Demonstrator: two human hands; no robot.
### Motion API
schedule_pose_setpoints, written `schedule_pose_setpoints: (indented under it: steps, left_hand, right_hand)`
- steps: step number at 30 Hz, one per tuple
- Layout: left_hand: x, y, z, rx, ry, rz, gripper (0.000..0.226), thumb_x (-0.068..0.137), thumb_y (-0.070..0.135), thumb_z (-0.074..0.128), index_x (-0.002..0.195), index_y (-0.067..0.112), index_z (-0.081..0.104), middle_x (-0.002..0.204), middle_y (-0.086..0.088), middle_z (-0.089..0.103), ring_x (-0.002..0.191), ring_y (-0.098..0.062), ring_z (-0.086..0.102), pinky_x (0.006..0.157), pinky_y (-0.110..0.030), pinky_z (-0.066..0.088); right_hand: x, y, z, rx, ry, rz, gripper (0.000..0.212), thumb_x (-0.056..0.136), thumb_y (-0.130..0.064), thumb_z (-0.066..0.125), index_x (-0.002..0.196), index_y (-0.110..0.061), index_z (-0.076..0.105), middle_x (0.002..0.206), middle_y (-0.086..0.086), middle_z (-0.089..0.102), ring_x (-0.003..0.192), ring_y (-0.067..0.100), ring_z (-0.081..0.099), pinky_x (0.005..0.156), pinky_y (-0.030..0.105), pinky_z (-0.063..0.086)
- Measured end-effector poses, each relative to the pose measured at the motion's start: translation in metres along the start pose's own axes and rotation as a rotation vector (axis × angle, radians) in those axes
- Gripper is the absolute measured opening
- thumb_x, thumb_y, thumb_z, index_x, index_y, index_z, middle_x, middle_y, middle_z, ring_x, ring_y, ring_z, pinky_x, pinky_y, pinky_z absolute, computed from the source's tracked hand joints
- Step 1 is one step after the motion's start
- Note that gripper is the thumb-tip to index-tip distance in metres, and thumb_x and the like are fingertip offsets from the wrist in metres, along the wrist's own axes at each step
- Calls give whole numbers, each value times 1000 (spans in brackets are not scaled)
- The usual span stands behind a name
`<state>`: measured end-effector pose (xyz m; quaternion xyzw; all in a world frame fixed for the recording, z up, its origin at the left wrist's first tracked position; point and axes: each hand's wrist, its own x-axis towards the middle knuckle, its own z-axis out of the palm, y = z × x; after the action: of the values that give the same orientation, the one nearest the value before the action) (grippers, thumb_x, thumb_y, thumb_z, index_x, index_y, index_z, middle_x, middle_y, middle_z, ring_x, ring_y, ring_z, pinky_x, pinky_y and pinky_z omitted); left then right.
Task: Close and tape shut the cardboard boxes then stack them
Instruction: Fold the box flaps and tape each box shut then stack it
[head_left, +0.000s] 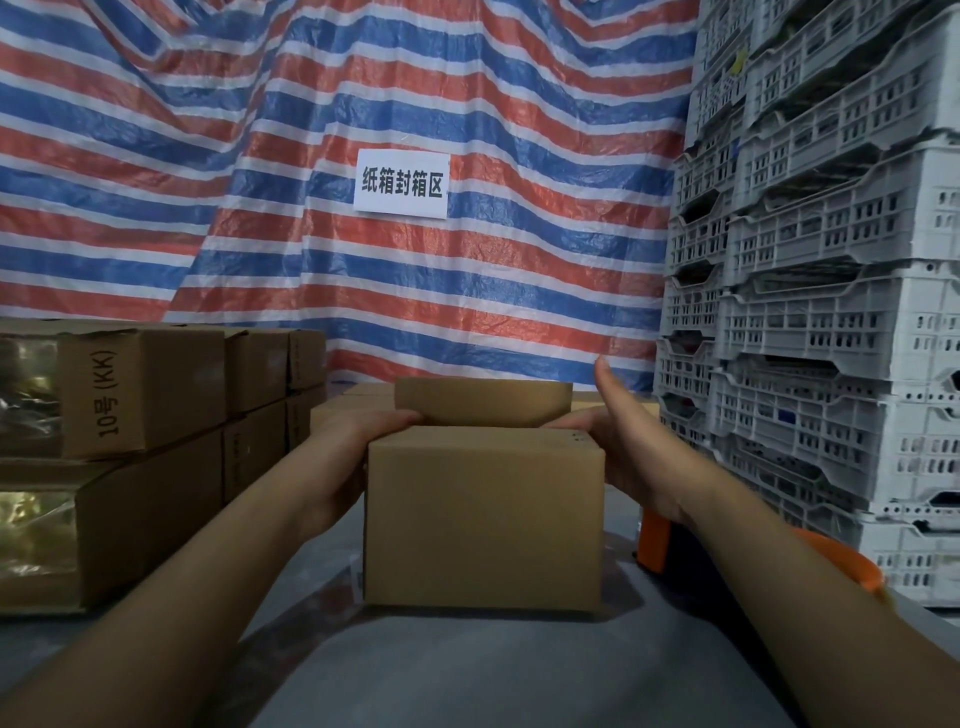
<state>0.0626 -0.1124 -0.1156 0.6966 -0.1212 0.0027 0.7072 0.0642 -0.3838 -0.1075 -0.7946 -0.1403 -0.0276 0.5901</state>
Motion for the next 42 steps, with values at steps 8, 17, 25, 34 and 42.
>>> schedule_pose_setpoints:
  steps: [8,17,25,34,42]
  left_hand:
    - [4,-3,0,-55,42,16,24,93,22,61,115,13,67,115,-19,68,96,-27,64,88,-38,49]
    - [10,-5,-2,-142,85,209,65,90,3,62,141,36,40,124,6,63,113,-18,63,88,-36,52]
    - [9,-4,-5,151,192,254,12,93,19,63,99,19,74,104,-3,71,102,-20,63,89,-34,48]
    - [14,-8,-7,144,205,252,18,91,23,66,83,9,72,85,-8,70,87,-23,63,83,-36,46]
    - [14,-7,-9,171,195,192,18,91,25,66,86,11,77,100,-15,72,103,-30,64,100,-45,45]
  right_hand:
    - [-1,1,2,60,42,-19,21,97,-21,63,94,-15,82,101,11,77,87,16,71,74,25,58]
    - [-3,-4,7,127,52,37,21,98,-21,61,101,-12,79,101,12,76,86,17,70,74,28,54]
    - [-5,-1,8,208,32,82,24,97,-30,62,101,-15,79,99,9,77,83,14,73,71,27,51]
    - [-2,5,19,268,260,-229,27,70,-37,78,85,-15,83,104,1,78,87,10,73,68,18,56]
    - [2,12,17,173,243,-310,34,66,-53,75,81,-24,83,100,1,78,97,13,73,84,27,56]
